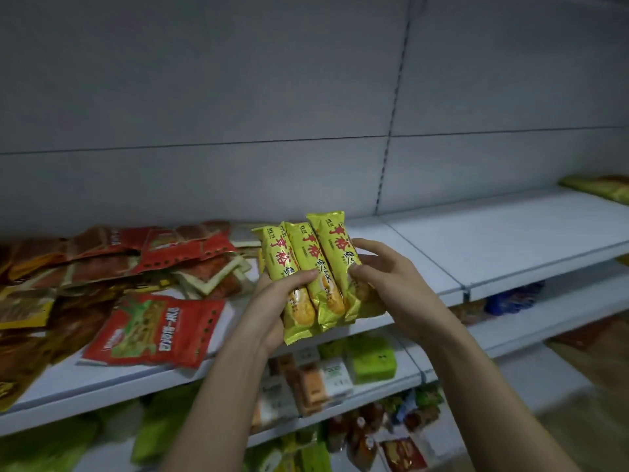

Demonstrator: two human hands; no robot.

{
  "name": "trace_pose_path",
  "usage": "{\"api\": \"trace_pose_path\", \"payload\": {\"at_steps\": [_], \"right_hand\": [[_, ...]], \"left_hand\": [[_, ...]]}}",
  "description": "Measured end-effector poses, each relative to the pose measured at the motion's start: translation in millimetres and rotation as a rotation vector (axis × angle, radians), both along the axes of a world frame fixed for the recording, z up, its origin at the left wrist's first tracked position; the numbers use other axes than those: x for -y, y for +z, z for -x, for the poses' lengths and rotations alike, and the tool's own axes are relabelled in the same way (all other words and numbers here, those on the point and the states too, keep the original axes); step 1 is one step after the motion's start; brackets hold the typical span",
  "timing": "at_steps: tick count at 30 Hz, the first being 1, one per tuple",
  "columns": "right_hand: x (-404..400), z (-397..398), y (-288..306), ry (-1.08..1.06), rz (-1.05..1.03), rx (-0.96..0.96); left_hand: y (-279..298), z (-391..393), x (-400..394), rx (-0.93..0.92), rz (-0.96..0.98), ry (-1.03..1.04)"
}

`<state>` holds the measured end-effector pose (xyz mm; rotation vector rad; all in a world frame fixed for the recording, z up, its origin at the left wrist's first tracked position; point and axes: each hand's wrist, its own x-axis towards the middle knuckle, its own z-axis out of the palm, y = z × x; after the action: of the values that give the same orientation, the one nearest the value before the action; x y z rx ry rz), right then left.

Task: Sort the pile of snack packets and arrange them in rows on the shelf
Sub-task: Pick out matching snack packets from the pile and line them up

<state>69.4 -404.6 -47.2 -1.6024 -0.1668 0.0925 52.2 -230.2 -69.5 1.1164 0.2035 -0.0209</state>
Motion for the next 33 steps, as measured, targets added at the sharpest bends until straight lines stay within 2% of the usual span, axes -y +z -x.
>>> {"api": "trace_pose_path", "payload": {"at_steps": [13, 24, 33], "right_hand": [[222, -61, -6, -0.286, -0.035, -0.047], [422, -186, -1, -0.553, -0.023, -0.092], [559, -268, -9, -0.625, 0.064, -0.085]], "left_hand": [[-9, -124, 220, -0.053, 0.024, -0.349], [-19, -283, 431, -0.04, 0.081, -0.562], [-22, -382, 585, -0.088, 0.104, -0.673]]}}
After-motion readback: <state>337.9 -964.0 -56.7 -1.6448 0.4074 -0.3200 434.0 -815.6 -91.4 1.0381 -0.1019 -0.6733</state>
